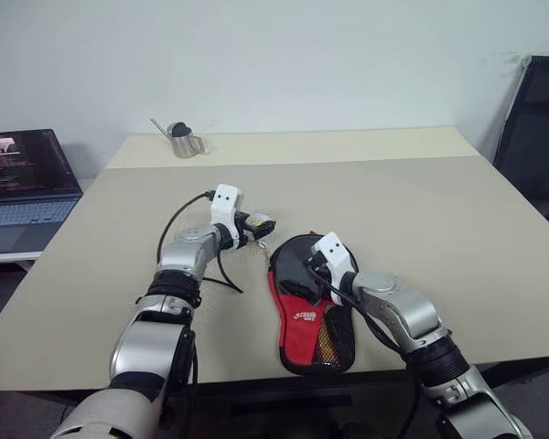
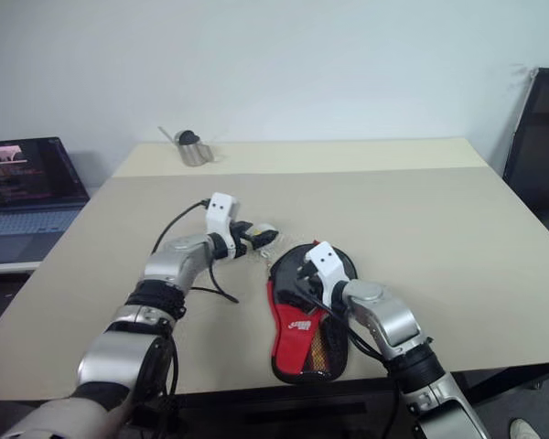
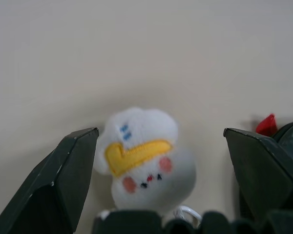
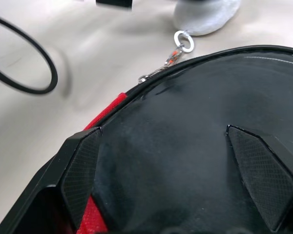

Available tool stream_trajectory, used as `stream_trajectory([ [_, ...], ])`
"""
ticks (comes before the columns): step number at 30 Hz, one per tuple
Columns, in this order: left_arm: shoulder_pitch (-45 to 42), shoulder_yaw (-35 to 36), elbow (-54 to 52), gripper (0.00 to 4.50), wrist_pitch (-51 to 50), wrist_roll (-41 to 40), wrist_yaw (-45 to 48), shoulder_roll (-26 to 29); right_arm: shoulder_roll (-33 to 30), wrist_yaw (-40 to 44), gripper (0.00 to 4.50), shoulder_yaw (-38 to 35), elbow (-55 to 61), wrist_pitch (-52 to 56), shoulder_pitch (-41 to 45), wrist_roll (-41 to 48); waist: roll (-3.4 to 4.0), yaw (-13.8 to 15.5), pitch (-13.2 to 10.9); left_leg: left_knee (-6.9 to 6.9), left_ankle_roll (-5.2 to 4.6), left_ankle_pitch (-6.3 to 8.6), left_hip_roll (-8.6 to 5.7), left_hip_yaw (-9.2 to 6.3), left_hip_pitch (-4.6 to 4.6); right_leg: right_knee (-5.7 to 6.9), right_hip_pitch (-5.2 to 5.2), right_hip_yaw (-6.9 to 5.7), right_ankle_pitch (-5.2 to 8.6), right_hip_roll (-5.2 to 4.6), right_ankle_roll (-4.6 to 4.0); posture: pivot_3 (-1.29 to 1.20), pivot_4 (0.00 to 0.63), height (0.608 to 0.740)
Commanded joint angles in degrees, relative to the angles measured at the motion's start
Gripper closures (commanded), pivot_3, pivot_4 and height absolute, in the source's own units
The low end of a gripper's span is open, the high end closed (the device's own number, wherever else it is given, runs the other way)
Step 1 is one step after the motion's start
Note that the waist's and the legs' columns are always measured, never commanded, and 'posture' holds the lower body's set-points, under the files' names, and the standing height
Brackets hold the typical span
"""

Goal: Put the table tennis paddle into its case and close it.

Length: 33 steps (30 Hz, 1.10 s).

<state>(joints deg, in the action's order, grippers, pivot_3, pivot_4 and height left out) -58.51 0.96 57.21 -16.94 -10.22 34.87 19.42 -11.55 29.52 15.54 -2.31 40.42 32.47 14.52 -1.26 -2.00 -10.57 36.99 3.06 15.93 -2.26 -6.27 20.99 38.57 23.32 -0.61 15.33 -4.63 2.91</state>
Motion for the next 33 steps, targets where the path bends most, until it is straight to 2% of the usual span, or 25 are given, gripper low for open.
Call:
stream_trajectory([
  [1,-3.4,0.0,5.0,0.03,3.2,2.2,0.0,-0.8,0.6,-0.9,0.00,-0.8,1.8,0.3,-0.7,-0.4,0.00,0.0,0.0,0.00,-0.02,0.01,0.00,0.00,0.00,0.00,0.00,0.00,0.00,0.00,0.00,0.00,0.150,0.740],
  [6,-5.2,0.5,10.6,0.03,4.6,3.9,-1.3,-2.4,1.0,-2.1,0.00,-1.0,2.3,0.1,-1.4,-1.0,-0.01,0.1,0.0,0.01,-0.02,0.01,-0.02,-0.01,0.00,0.03,0.00,0.00,0.00,-0.01,0.01,0.00,0.150,0.740],
  [12,-5.5,1.0,12.1,0.03,5.6,4.9,-0.9,-3.6,0.8,-2.7,0.00,-1.8,2.8,0.3,-1.8,-1.1,-0.02,0.1,0.0,0.02,-0.02,0.01,-0.02,-0.01,0.00,0.05,0.00,0.00,0.01,-0.02,0.02,0.00,0.150,0.740],
  [15,-5.5,1.3,12.1,0.58,5.9,5.4,-0.9,-3.8,-0.3,-2.2,0.00,-1.7,3.6,-0.4,-2.5,-1.8,-0.03,0.1,0.0,0.02,-0.03,0.02,-0.03,-0.01,0.00,0.06,0.00,-0.01,0.01,-0.02,0.02,0.00,0.150,0.740],
  [21,-5.4,1.4,11.0,2.62,6.3,6.0,0.1,-3.5,-2.9,-2.3,0.00,-0.9,2.1,-0.5,-3.5,-4.3,-0.07,0.2,0.0,0.04,-0.02,0.01,-0.09,0.00,0.01,0.06,-0.02,-0.01,0.03,-0.09,0.07,0.00,0.150,0.740],
  [26,-5.4,0.8,10.1,4.00,7.0,7.1,1.3,-3.1,-2.4,-1.4,0.00,0.5,-1.6,0.9,-3.2,-5.4,-0.21,0.1,0.1,0.05,-0.03,0.01,-0.08,0.00,-0.05,0.14,-0.04,0.00,0.03,-0.09,0.07,0.00,0.150,0.740],
  [28,-5.9,0.2,10.6,4.17,7.9,8.0,1.4,-3.1,-2.2,-0.8,0.00,1.3,-1.6,1.6,-3.2,-5.4,-0.31,0.1,0.2,0.08,-0.04,0.02,-0.08,0.00,-0.06,0.18,-0.05,0.00,0.03,-0.09,0.07,0.00,0.150,0.740],
  [33,-8.1,-0.9,13.5,4.19,12.4,10.7,-0.6,-4.0,-0.9,-0.2,0.00,2.3,-2.1,3.1,-3.7,-5.7,-0.44,0.1,0.3,0.10,-0.07,0.03,-0.08,-0.01,-0.09,0.25,-0.06,0.00,0.03,-0.08,0.07,0.00,0.150,0.740],
])
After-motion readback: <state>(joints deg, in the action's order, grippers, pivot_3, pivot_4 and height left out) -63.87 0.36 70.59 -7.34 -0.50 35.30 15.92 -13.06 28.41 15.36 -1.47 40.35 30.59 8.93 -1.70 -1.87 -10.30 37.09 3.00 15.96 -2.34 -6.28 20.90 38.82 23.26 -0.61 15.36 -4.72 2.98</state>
